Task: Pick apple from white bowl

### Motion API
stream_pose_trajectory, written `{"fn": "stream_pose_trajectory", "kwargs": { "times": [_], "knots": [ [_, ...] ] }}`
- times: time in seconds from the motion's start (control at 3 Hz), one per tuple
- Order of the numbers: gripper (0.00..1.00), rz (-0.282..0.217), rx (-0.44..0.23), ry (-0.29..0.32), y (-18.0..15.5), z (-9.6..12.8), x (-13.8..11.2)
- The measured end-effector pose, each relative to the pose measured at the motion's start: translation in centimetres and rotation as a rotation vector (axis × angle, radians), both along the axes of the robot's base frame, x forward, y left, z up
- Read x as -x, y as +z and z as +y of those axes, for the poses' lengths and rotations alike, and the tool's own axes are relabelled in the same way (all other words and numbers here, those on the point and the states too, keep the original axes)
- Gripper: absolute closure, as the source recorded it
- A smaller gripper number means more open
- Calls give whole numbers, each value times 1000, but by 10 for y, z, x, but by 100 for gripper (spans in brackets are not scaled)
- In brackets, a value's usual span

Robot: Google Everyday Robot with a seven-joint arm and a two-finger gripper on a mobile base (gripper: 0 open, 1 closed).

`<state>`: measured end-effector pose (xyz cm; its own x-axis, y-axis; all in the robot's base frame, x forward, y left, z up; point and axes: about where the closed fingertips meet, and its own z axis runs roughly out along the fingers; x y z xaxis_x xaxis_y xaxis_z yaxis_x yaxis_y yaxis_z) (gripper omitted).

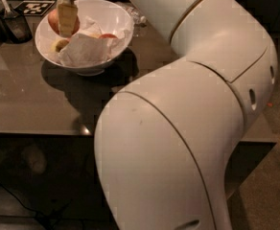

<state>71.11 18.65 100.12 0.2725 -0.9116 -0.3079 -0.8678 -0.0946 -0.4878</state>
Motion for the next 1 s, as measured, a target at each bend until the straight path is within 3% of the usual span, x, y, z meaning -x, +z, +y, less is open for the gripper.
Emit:
{"fn": "stream_pose_trajectory", "kwargs": {
  "times": [0.33,1.0],
  "knots": [
    [100,10,13,-2,0,1,-2],
    [100,-36,53,10,32,10,5]
  ]
}}
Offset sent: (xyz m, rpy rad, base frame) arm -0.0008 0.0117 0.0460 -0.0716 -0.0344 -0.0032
